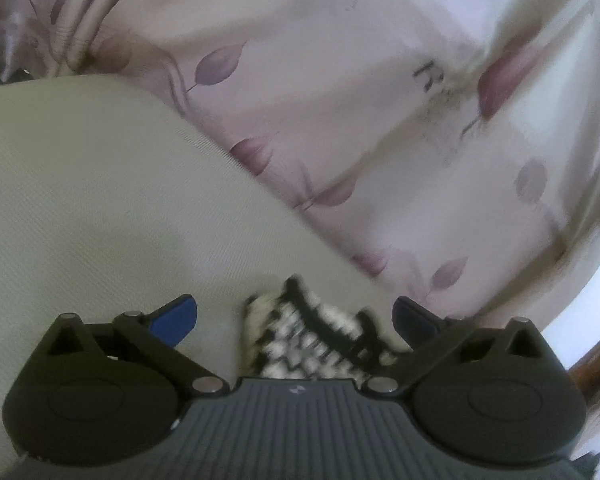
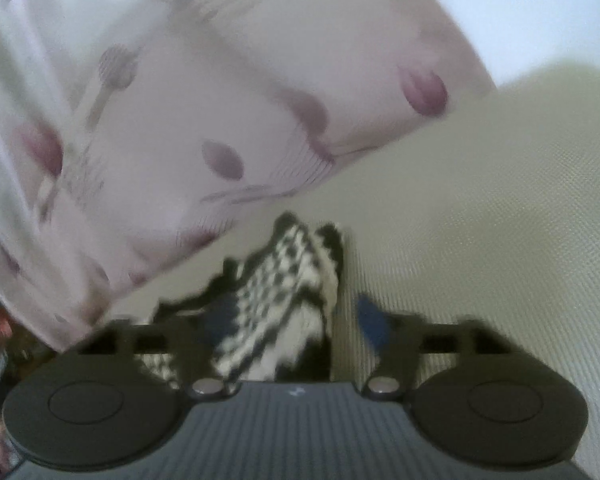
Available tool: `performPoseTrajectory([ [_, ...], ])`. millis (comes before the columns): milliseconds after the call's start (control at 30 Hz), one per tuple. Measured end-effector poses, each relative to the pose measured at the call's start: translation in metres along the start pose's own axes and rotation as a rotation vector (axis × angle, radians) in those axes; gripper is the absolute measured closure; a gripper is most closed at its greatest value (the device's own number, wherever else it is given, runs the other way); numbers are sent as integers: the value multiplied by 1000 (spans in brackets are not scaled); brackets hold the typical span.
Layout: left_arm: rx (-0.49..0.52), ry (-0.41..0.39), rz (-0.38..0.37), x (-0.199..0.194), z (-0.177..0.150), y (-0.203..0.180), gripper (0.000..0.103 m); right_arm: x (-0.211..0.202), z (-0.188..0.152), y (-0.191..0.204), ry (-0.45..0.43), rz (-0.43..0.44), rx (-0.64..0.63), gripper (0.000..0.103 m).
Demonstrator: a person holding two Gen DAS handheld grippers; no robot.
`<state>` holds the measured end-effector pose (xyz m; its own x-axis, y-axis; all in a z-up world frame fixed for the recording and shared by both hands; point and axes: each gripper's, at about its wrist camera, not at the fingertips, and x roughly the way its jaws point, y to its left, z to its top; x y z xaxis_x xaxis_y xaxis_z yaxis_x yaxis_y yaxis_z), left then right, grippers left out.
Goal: Fold small clothes
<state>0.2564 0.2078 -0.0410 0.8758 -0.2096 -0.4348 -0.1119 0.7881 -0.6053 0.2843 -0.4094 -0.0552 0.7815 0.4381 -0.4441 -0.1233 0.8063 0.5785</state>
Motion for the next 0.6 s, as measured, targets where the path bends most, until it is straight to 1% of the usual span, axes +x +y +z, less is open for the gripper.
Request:
performPoseTrajectory([
  [67,38,55,28,2,-9,3,3,-1,-10,8,10,-23,-71,27],
  [100,54,80,37,2,-16,5,7,0,-14,8,25,-28,-86,29],
  [167,70,120,42,3,-28,8,20,6,-21,12,59,-50,-108,69],
  [200,72,139,35,3,-35,8,36,9,-23,14,80,-58,-121,69],
  [233,84,144,33,3,-39,7,51,9,-25,16,81,-61,-135,69],
  [300,127,146,34,0,-46,0,61,10,-26,21,86,-83,-169,69],
  [367,182,140,62,-3,-49,-9,68,11,-29,22,109,-90,-184,71],
  [400,210,140,74,-5,-50,-14,74,10,-30,23,113,-90,-194,71],
  [433,239,142,84,-7,-51,-19,78,8,-32,22,117,-91,-202,71],
  [533,315,151,125,-12,-56,-30,78,5,-34,18,123,-87,-195,71],
  [600,335,155,145,-13,-59,-32,78,5,-33,17,125,-89,-188,71],
])
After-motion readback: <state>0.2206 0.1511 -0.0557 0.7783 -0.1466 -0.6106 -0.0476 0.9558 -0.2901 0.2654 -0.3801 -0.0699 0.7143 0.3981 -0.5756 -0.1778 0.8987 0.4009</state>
